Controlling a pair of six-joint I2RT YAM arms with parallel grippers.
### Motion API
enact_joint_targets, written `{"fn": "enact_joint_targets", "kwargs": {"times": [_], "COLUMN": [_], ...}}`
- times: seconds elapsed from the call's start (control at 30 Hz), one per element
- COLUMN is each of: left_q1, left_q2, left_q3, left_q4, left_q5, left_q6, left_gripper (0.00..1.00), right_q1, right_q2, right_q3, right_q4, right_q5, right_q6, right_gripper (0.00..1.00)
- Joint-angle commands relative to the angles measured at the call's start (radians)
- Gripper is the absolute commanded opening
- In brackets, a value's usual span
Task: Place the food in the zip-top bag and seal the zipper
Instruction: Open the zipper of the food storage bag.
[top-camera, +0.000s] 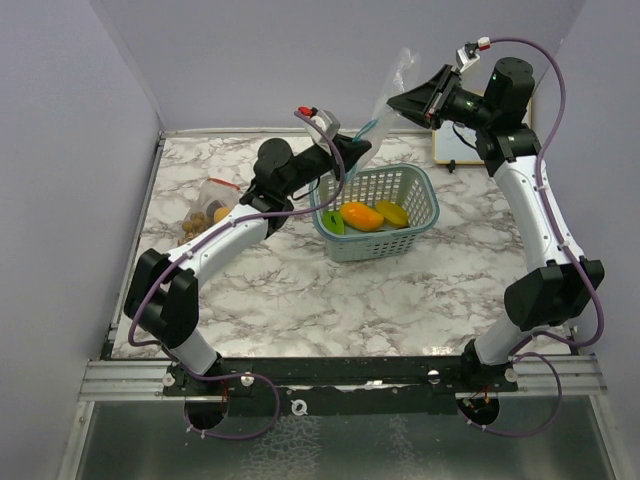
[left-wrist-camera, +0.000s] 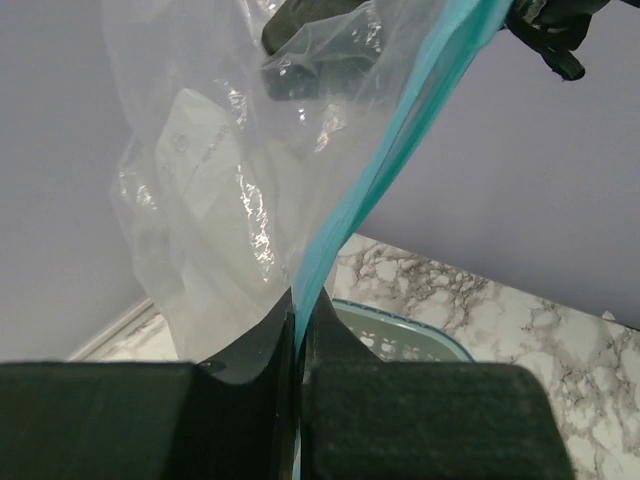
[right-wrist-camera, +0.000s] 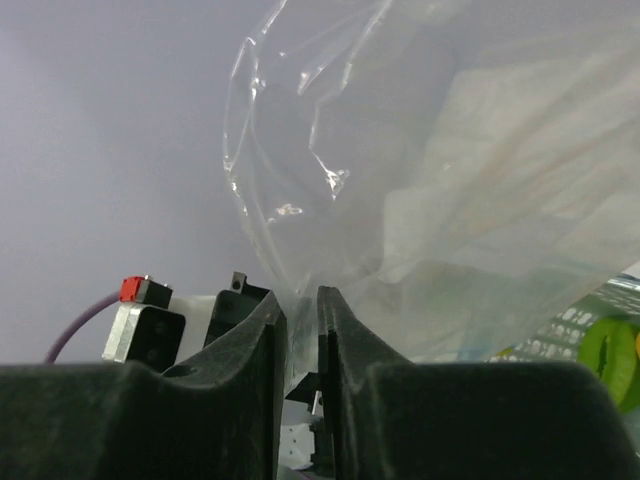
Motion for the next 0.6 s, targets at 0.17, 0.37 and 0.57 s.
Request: {"fn": "enact_joint_targets", "kwargs": {"times": [0.17,0.37,0.57], "left_q1": [0.045,0.044,0.043], "left_q2": [-0.094,-0.083,-0.087], "left_q3": [0.161,0.191,0.181], "left_q4": [-0.369,-0.440,-0.446], "left_q5": [-0.074,-0.006,0.039], "left_q6": [-0.039,-0.201,-0.247], "left_gripper": [0.00,0.00,0.00], "right_q1": [0.083,0.272,0.290], "right_q2": [-0.021,0.000,0.013], "right_q3": [0.185,0.158,0.154], "right_q4": [-0.394,-0.360,-0.257], "right_q5": [0.308,0.405,0.433], "right_q6": [-0.564,-0.575,-0.551], "right_gripper": [0.77,0.79,0.78]}}
